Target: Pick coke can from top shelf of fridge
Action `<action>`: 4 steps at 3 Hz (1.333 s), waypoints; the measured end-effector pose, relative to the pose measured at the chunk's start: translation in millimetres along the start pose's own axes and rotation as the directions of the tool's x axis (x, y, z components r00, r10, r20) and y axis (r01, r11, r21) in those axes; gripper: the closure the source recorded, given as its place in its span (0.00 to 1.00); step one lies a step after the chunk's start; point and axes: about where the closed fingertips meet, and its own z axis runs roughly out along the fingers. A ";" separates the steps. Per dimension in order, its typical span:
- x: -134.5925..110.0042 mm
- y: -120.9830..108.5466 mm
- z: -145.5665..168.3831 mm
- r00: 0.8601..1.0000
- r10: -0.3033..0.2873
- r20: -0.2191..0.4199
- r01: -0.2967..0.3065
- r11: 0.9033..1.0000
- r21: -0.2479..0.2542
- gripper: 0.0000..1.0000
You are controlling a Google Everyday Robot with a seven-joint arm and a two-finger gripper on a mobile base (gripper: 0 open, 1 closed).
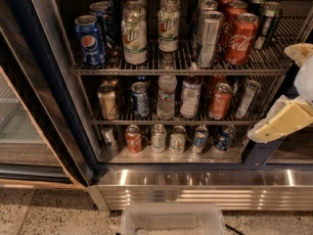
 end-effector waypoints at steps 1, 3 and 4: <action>0.0 0.0 0.0 1.000 0.000 0.000 0.000 1.000 0.000 0.00; -8.8 -27.8 20.9 0.988 0.118 0.104 -0.126 0.990 0.069 0.00; -23.0 -50.5 24.1 0.973 0.124 0.194 -0.151 0.980 0.132 0.00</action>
Offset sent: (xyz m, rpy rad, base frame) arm 0.0316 0.0019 -0.0145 0.1127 -0.0199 -0.1028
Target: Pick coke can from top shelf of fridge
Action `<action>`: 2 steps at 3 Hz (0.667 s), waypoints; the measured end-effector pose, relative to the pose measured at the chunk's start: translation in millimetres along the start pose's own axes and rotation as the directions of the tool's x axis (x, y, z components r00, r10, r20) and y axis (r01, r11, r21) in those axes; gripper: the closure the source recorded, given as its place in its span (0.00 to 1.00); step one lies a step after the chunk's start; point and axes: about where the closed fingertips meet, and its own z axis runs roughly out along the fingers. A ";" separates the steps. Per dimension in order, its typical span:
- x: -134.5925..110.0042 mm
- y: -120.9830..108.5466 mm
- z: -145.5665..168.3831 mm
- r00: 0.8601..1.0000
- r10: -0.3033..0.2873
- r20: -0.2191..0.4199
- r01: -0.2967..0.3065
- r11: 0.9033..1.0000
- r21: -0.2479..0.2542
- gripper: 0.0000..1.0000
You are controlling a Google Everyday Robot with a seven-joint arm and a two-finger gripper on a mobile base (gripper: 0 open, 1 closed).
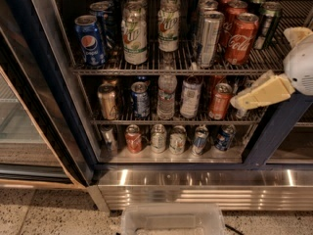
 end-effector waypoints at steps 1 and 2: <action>-2.2 -22.7 7.3 0.997 0.034 0.067 -0.038 0.998 0.057 0.00; -3.6 -21.9 7.7 0.997 0.032 0.068 -0.037 0.997 0.063 0.00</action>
Offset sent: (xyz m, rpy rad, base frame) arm 0.0156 -0.0093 0.0049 0.0424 -0.0531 -0.0249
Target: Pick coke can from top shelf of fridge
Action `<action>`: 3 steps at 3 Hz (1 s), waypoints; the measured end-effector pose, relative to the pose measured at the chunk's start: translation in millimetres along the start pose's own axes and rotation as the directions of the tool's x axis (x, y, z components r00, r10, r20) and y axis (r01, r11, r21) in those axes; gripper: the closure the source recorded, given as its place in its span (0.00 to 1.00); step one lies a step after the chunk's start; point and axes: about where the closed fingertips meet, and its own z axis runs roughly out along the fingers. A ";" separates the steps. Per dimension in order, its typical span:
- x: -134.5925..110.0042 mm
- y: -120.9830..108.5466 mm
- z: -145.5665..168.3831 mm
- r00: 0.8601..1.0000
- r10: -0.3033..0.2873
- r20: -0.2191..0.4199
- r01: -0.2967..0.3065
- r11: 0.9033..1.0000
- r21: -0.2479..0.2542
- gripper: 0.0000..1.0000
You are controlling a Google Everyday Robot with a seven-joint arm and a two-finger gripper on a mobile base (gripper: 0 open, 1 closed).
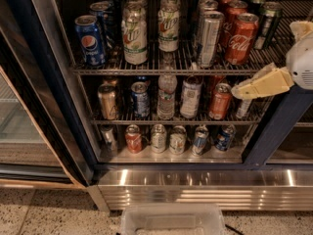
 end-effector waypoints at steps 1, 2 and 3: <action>3.6 1.3 5.8 1.000 0.015 -0.011 -0.015 0.999 0.035 0.00; 1.8 -5.9 17.1 0.998 0.063 0.027 -0.065 0.994 0.083 0.00; -7.5 -12.6 29.3 0.991 0.105 0.089 -0.114 0.987 0.110 0.00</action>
Offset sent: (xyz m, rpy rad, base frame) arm 0.0334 -0.0035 -0.0078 0.1225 -0.1017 -0.1504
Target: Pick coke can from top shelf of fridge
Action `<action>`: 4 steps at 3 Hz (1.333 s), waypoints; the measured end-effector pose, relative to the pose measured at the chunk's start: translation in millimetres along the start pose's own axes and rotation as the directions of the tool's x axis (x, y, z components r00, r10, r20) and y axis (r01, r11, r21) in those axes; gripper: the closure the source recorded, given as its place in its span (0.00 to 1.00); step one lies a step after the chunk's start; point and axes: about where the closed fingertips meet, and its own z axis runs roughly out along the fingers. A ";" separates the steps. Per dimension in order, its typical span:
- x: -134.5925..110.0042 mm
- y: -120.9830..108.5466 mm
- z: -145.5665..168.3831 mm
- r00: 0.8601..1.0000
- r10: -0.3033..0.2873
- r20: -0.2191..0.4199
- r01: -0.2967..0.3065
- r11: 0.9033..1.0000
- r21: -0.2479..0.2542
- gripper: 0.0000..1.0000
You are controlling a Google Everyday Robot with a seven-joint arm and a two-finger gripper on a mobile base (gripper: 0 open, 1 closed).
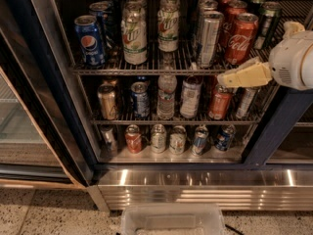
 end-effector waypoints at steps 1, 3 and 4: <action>-6.0 -6.4 8.4 0.998 0.041 0.047 -0.042 0.999 0.023 0.00; -5.4 -9.6 13.6 0.994 0.078 0.075 -0.081 0.996 0.036 0.00; -5.6 -12.3 18.5 0.993 0.086 0.085 -0.091 0.994 0.059 0.00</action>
Offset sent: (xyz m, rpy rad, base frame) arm 0.0227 -0.0086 -0.0061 0.1529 -0.0729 -0.0555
